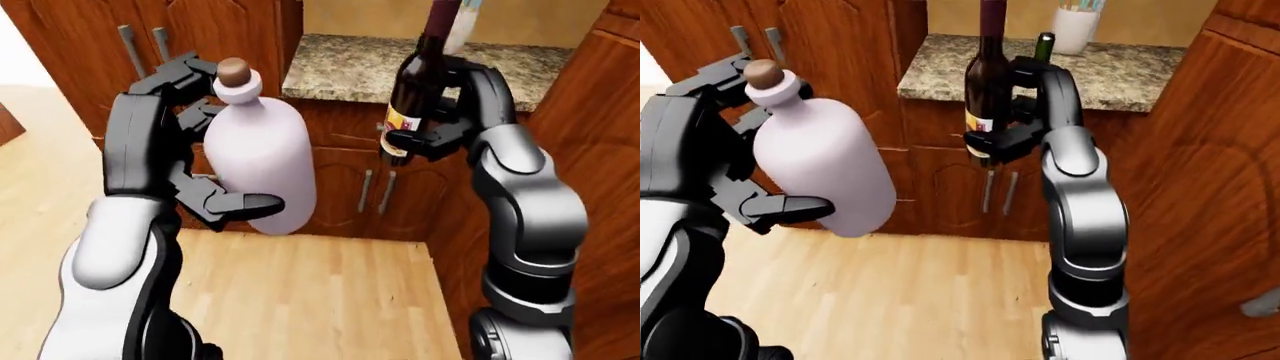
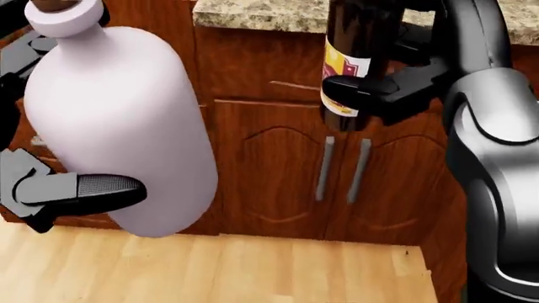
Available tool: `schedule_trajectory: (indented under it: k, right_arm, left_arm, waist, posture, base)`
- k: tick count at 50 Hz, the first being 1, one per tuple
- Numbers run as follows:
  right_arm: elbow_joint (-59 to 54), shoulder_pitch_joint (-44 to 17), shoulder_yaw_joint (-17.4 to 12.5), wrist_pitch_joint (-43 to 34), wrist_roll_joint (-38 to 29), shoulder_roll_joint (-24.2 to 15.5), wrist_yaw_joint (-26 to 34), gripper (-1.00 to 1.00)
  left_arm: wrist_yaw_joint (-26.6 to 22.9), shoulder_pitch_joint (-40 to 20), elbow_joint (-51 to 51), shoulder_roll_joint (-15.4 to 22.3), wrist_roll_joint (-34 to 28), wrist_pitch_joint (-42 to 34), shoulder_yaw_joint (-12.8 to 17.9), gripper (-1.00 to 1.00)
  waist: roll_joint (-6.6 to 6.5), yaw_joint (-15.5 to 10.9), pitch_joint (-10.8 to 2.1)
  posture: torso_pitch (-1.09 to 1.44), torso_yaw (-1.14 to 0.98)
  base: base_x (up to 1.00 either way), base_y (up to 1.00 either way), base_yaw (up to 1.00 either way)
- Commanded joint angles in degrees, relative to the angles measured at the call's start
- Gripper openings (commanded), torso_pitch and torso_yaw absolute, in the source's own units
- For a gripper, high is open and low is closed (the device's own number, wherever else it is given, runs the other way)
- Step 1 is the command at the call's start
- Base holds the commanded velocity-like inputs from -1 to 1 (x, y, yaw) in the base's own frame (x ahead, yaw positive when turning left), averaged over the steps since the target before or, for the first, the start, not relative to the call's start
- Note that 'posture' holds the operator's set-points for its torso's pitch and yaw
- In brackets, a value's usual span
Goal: Move the drinks to the dining counter.
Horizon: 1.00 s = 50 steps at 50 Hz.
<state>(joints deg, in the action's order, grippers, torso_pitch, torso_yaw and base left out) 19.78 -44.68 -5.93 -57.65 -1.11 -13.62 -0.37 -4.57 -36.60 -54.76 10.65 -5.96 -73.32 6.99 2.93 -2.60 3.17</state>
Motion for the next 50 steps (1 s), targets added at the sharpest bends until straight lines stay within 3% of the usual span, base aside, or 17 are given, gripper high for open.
schedule_trajectory:
  k: [1, 2, 3, 4, 6, 8, 10, 11, 14, 21, 26, 27, 29, 33, 38, 39, 50]
  right_arm:
    - [2.51, -1.64, -1.12, 3.95, -0.32, -0.41, -0.15, -1.0]
    - [2.41, -1.46, -1.02, 4.18, -0.32, -0.28, 0.18, -1.0]
    - [2.5, -1.11, -0.8, 4.39, -0.34, -0.04, 0.48, -1.0]
    - [2.69, -1.06, -0.75, 4.29, -0.43, 0.12, 0.63, -1.0]
    - [2.77, -1.03, -0.59, 4.25, -0.59, 0.29, 1.05, -1.0]
    - [2.82, -1.16, -0.53, 4.18, -0.8, 0.37, 1.32, -1.0]
    - [2.57, -1.03, -0.19, 4.58, -1.02, 0.59, 1.75, -1.0]
    - [2.59, -1.09, -0.19, 4.55, -1.1, 0.68, 1.95, -1.0]
    - [2.48, -1.16, -0.14, 4.72, -1.5, 0.88, 2.26, -1.0]
    - [2.28, -0.75, 0.53, 5.56, -2.45, 1.8, 2.75, -1.0]
    - [2.19, -0.46, 0.69, 5.98, -2.86, 2.21, 3.1, -1.0]
    - [2.25, -0.49, 0.68, 6.03, -2.96, 2.25, 3.13, -1.0]
    - [2.15, -0.47, 0.54, 6.24, -2.94, 2.37, 3.18, -1.0]
    - [2.03, -0.25, 0.36, 6.72, -2.88, 2.37, 3.2, -1.0]
    - [2.03, -0.15, 0.11, 6.98, -2.72, 2.28, 3.16, -1.0]
    - [1.91, -0.1, 0.1, 7.15, -2.69, 2.26, 3.15, -1.0]
    - [2.66, 0.28, 0.2, 6.96, -2.43, 2.26, 3.07, -1.0]
  left_arm:
    - [0.13, -1.02, -0.4, 0.25, 0.63, 1.28, -0.1, -1.0]
    - [0.2, -0.97, -0.35, 0.33, 0.85, 1.35, 0.07, -1.0]
    - [0.23, -0.91, -0.34, 0.51, 1.07, 1.45, 0.38, -1.0]
    - [0.19, -0.82, -0.25, 0.66, 1.35, 1.6, 0.79, -1.0]
    - [0.24, -1.05, -0.53, 1.09, 1.9, 1.08, 1.55, -1.0]
    - [0.42, -1.14, -0.34, 1.39, 2.35, 1.15, 1.93, -1.0]
    - [0.61, -1.51, 0.09, 1.84, 2.91, 1.21, 2.52, -1.0]
    - [0.69, -1.87, 0.16, 2.19, 3.17, 0.91, 2.77, -1.0]
    - [0.91, -2.6, 0.69, 3.23, 3.93, 0.79, 3.65, -1.0]
    - [1.53, -3.58, 0.56, 4.88, 5.5, -0.13, 5.07, -1.0]
    - [2.07, -3.43, 0.49, 5.19, 6.24, -0.1, 5.21, -1.0]
    - [2.21, -3.4, 0.47, 5.19, 6.41, -0.06, 5.19, -1.0]
    - [2.45, -3.23, 0.44, 5.2, 6.61, 0.06, 5.06, -1.0]
    - [2.86, -2.69, 0.61, 5.18, 6.98, 0.66, 4.99, -1.0]
    - [3.29, -2.52, 0.74, 5.16, 7.23, 1.0, 4.74, -1.0]
    - [3.36, -2.38, 0.91, 5.14, 7.24, 1.25, 4.71, -1.0]
    - [3.72, -1.82, 0.69, 5.01, 7.48, 1.57, 4.49, -1.0]
  waist:
    - [1.78, 0.95, -2.01]
    - [4.83, 0.29, -3.14]
    - [0.08, 1.49, -0.57]
    - [1.3, 0.48, -0.8]
    - [0.14, 1.2, -1.51]
    - [-2.1, 1.68, -0.3]
    - [-8.04, 0.91, -2.49]
    - [-6.16, 0.87, -1.13]
    - [-5.42, -0.34, -2.49]
    - [-2.19, 0.9, -0.47]
    - [2.58, 0.93, -2.41]
    - [1.47, 1.3, -0.83]
    - [1.44, 0.46, -1.6]
    - [-1.77, 1.03, -1.07]
    - [-7.84, 1.85, -3.21]
    - [-7.48, 1.41, -1.89]
    - [-1.08, 1.16, -1.09]
  posture:
    - [0.0, 0.0]
    - [0.0, 0.0]
    - [0.0, 0.0]
    - [0.0, 0.0]
    - [0.0, 0.0]
    - [0.0, 0.0]
    - [0.0, 0.0]
    - [0.0, 0.0]
    - [0.0, 0.0]
    - [0.0, 0.0]
    - [0.0, 0.0]
    - [0.0, 0.0]
    - [0.0, 0.0]
    - [0.0, 0.0]
    - [0.0, 0.0]
    - [0.0, 0.0]
    - [0.0, 0.0]
  base:
    - [0.0, 0.0, 1.0]
    - [0.0, 0.0, 1.0]
    - [0.0, 0.0, 1.0]
    - [0.0, 0.0, 1.0]
    - [0.0, 0.0, 1.0]
    - [0.0, 0.0, 1.0]
    - [0.0, 0.0, 1.0]
    - [0.0, 0.0, 1.0]
    - [0.0, 0.0, 1.0]
    - [0.0, 0.0, 1.0]
    - [0.0, 0.0, 1.0]
    - [0.0, 0.0, 1.0]
    - [0.0, 0.0, 1.0]
    - [0.0, 0.0, 1.0]
    - [0.0, 0.0, 1.0]
    - [0.0, 0.0, 1.0]
    - [0.0, 0.0, 1.0]
